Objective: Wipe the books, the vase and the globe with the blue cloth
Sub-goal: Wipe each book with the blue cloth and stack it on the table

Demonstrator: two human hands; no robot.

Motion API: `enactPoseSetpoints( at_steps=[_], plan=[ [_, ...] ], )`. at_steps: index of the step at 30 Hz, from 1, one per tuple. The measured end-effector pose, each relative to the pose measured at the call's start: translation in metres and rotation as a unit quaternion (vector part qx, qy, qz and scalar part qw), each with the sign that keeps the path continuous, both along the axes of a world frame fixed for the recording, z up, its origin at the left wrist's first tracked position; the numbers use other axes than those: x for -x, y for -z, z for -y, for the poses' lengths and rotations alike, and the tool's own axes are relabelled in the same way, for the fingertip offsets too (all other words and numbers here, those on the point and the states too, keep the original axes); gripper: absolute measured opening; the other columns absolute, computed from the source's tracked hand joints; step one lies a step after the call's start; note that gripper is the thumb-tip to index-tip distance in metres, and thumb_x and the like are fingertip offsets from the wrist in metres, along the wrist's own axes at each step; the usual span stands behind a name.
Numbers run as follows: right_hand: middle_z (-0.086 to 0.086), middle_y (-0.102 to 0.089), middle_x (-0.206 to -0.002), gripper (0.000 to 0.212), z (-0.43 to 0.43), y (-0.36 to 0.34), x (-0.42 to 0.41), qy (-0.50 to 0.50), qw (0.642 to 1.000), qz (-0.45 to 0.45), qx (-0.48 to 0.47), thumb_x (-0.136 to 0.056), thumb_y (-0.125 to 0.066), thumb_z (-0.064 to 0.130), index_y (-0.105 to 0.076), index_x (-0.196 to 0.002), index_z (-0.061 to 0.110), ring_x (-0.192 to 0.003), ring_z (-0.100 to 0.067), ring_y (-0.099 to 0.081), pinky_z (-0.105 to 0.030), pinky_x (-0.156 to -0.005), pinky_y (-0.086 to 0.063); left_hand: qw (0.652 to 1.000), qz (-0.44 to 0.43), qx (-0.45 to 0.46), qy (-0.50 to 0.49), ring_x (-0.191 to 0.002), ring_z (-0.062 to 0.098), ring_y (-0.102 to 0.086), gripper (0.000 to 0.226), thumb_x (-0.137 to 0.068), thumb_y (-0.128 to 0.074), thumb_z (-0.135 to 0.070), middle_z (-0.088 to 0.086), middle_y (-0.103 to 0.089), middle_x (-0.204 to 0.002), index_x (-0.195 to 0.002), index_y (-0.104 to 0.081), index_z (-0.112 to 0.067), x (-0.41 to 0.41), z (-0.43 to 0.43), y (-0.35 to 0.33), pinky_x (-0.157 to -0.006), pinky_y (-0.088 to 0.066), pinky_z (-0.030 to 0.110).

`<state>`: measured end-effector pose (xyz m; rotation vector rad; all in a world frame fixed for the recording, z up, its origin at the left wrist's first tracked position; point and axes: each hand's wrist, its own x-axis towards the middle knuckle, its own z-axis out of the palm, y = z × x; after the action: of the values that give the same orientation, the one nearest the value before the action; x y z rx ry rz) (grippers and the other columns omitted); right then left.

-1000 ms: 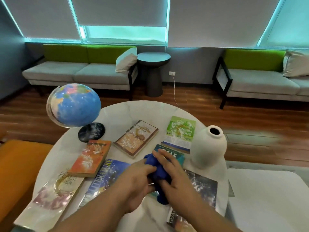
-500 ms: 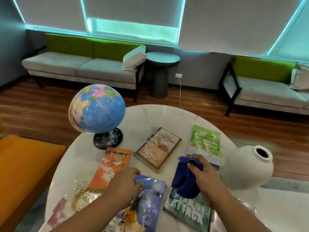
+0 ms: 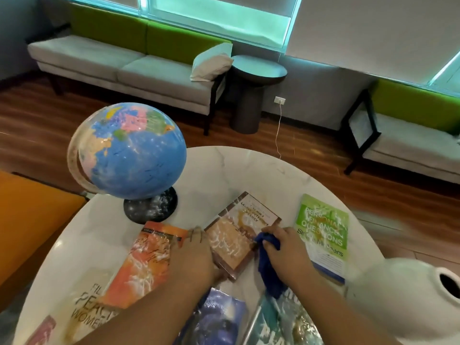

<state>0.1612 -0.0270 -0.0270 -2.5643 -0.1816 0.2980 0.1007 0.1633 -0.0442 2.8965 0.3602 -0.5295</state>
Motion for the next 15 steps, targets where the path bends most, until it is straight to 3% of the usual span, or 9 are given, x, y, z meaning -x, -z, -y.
enactPoseSetpoints(
  at_steps=[2, 7, 11, 15],
  plan=[
    [-0.002, -0.044, -0.127, 0.039, -0.007, 0.005, -0.003, -0.032, 0.999, 0.010, 0.020, -0.093, -0.052, 0.015, -0.052, -0.132, 0.023, -0.115, -0.019, -0.050, -0.016, -0.091, -0.033, 1.000, 0.008, -0.022, 0.008, -0.147, 0.024, -0.012, 0.116, -0.072, -0.056, -0.075, 0.006, -0.006, -0.161, -0.152, -0.005, -0.010, 0.001, 0.002, 0.001, -0.118, -0.011, 0.050],
    [-0.004, -0.045, -0.122, 0.031, -0.018, 0.022, -0.005, -0.096, 0.992, 0.014, 0.076, -0.094, -0.051, 0.016, -0.057, -0.125, 0.017, -0.103, -0.020, -0.053, -0.023, -0.088, -0.042, 1.000, -0.009, -0.024, 0.006, -0.148, 0.024, -0.006, 0.119, -0.072, -0.054, -0.077, 0.007, 0.000, -0.161, -0.153, 0.000, -0.008, -0.003, 0.004, 0.005, -0.118, -0.007, 0.052],
    [-0.001, -0.045, -0.121, 0.035, -0.012, 0.026, -0.010, -0.120, 0.988, 0.018, 0.098, -0.093, -0.053, 0.014, -0.058, -0.127, 0.018, -0.103, -0.018, -0.051, -0.015, -0.085, -0.035, 1.000, -0.028, -0.003, -0.002, -0.148, 0.023, 0.000, 0.126, -0.068, -0.057, -0.079, 0.007, 0.005, -0.161, -0.152, 0.004, -0.008, -0.003, 0.004, 0.005, -0.118, -0.006, 0.054],
    [-0.002, -0.046, -0.121, 0.034, -0.014, 0.028, -0.011, -0.145, 0.982, 0.035, 0.113, -0.091, -0.057, 0.013, -0.061, -0.125, 0.018, -0.104, -0.018, -0.050, -0.013, -0.084, -0.033, 0.999, -0.031, -0.013, -0.020, -0.148, 0.023, 0.003, 0.126, -0.068, -0.047, -0.085, 0.007, 0.007, -0.161, -0.152, 0.007, -0.007, -0.004, 0.007, 0.006, -0.117, -0.002, 0.056]
  ],
)
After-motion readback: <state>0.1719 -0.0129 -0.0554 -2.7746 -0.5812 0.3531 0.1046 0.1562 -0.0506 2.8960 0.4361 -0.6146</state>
